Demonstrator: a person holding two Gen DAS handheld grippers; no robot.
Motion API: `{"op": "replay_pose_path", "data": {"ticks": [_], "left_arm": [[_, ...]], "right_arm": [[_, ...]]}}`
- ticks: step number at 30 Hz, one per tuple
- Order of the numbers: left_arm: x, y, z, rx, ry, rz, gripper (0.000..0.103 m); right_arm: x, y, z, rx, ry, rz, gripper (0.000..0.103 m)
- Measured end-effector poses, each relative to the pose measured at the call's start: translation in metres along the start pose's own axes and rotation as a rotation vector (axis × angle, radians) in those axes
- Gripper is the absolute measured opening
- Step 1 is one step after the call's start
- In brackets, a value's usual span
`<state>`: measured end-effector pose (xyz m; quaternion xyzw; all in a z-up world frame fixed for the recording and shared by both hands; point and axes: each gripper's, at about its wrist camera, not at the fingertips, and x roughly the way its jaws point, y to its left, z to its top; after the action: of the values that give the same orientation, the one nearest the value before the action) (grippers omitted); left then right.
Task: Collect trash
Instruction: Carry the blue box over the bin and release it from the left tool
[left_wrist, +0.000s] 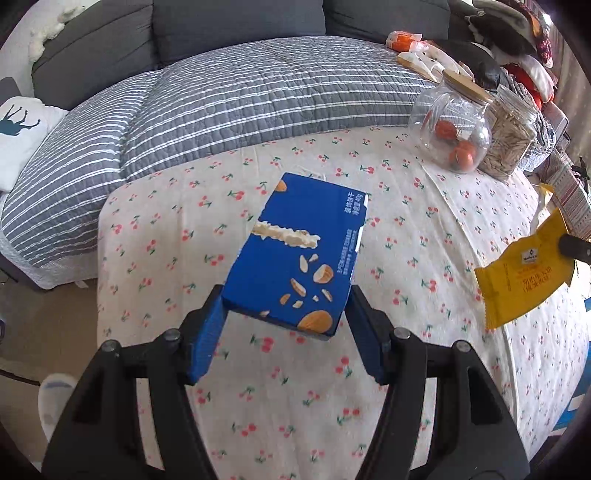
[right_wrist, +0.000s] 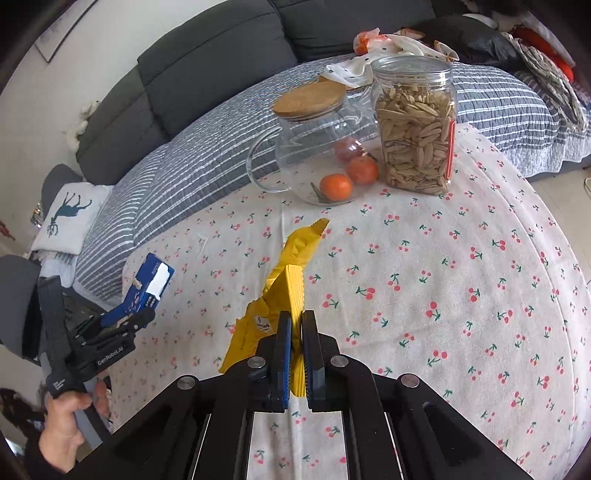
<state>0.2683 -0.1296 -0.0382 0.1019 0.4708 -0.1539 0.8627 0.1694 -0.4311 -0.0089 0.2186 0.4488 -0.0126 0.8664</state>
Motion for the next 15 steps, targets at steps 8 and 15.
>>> {"op": "replay_pose_path", "data": {"ticks": [8, 15], "left_arm": [[-0.064, 0.041, -0.060, -0.025, -0.012, 0.036, 0.066], [-0.094, 0.098, -0.112, -0.109, -0.036, 0.087, 0.066]], "right_arm": [[-0.041, 0.042, -0.034, -0.030, -0.030, 0.051, 0.006], [-0.051, 0.075, -0.067, -0.077, -0.038, 0.116, 0.006]]}}
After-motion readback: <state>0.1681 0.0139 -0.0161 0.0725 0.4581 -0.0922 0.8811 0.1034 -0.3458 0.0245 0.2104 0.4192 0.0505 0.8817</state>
